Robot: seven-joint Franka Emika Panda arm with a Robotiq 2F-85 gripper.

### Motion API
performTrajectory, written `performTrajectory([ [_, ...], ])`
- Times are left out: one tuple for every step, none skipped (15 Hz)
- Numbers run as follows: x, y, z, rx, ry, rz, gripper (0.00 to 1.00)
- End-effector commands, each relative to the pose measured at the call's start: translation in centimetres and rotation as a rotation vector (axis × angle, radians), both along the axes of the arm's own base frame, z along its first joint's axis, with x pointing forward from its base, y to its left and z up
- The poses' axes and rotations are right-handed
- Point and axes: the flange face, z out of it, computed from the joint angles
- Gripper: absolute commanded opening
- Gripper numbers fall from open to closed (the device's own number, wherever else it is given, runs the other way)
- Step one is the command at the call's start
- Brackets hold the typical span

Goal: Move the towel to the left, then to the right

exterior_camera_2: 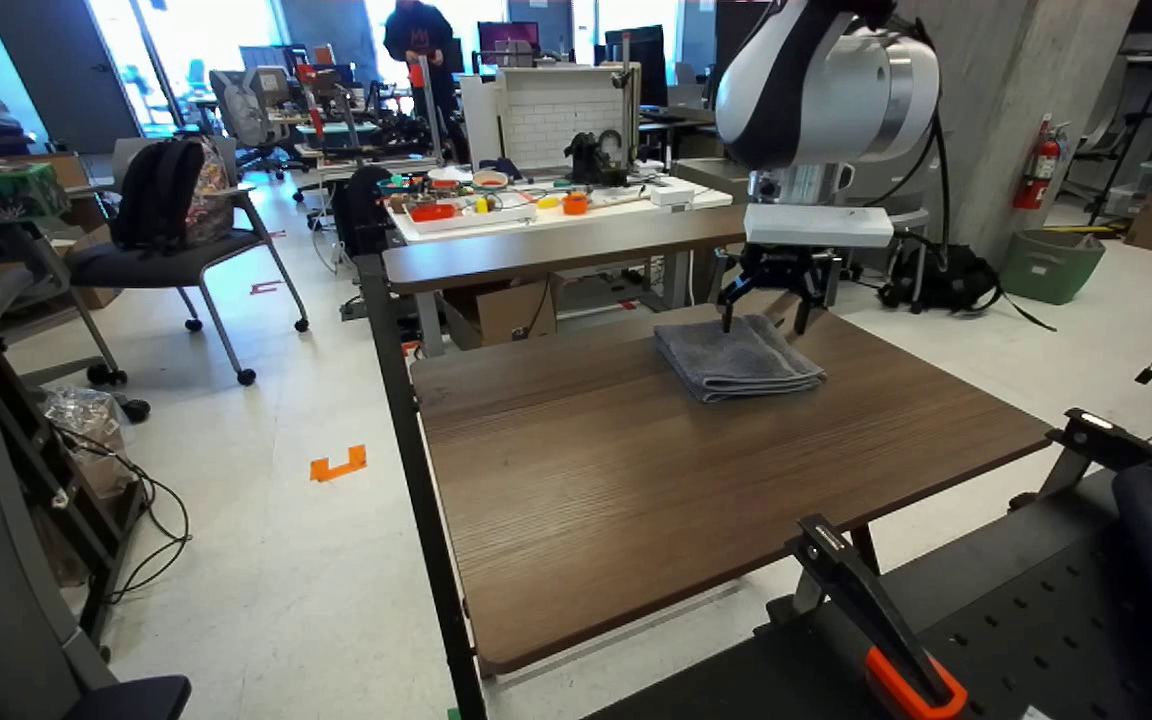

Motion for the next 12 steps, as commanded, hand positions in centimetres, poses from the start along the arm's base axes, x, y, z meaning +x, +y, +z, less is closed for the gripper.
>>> performTrajectory([
  [1.9, -0.1, -2.2, -0.013, 0.017, 0.019, 1.00],
  [2.1, 0.0, -2.8, -0.021, 0.021, 0.023, 1.00],
  [2.3, 0.1, -3.3, -0.027, 0.023, 0.028, 1.00],
  [2.4, 0.3, -3.8, -0.034, 0.027, 0.038, 1.00],
  [2.5, 0.6, -4.2, -0.040, 0.033, 0.048, 1.00],
  [2.5, 0.9, -4.6, -0.048, 0.039, 0.057, 1.00],
  [2.6, 1.4, -4.9, -0.057, 0.046, 0.073, 1.00],
  [2.6, 1.9, -5.0, -0.069, 0.051, 0.086, 1.00],
  [2.5, 2.7, -5.2, -0.081, 0.055, 0.108, 1.00],
  [2.4, 3.5, -5.4, -0.091, 0.063, 0.129, 1.00],
  [2.2, 4.4, -5.7, -0.102, 0.069, 0.151, 1.00],
  [1.9, 5.3, -5.9, -0.115, 0.076, 0.177, 1.00],
])
